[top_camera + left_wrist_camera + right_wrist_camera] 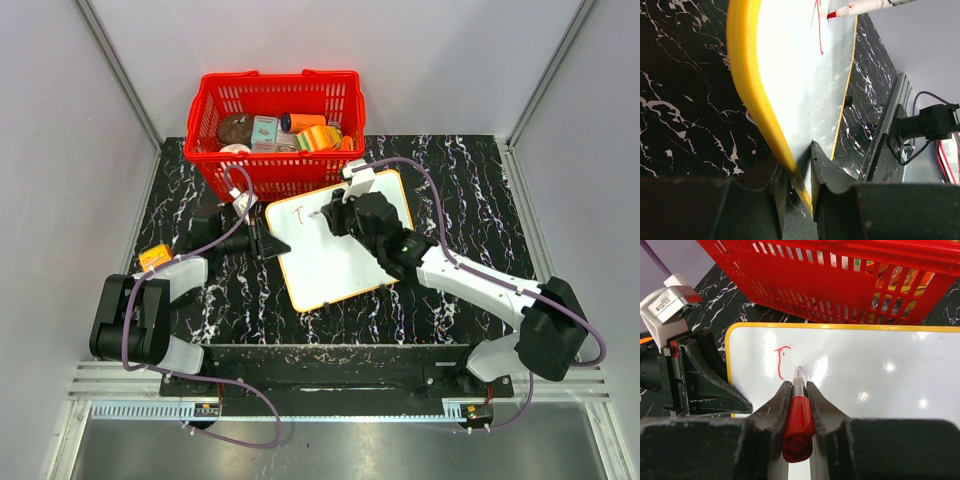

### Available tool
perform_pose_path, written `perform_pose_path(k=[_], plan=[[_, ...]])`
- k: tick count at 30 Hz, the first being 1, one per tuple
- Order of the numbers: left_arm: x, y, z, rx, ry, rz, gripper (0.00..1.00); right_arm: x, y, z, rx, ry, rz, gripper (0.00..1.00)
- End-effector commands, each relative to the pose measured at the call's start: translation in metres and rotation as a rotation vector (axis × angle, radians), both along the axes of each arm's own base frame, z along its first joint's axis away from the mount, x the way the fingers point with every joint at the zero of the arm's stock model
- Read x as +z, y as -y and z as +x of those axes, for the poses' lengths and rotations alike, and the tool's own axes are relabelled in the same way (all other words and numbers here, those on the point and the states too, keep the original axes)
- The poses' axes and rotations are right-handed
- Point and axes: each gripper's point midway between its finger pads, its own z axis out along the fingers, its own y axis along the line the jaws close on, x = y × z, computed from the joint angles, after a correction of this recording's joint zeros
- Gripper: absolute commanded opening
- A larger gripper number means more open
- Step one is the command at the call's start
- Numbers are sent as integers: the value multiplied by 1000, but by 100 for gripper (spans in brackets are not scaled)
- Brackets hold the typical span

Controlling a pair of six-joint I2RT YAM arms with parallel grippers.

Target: Write a sentence on the whiteboard

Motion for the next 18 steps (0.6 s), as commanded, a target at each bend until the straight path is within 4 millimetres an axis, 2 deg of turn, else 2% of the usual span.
perform_pose_path(k=[1,9,18], plan=[[-12,0,1,-12,83,63,0,23,-1,12,-38,39,42,0],[-12,1,0,-15,86,63,0,20,-5,4,9,26,48,0],[-12,1,1,-14,86,63,0,2,-3,-5,34,-17,31,0]])
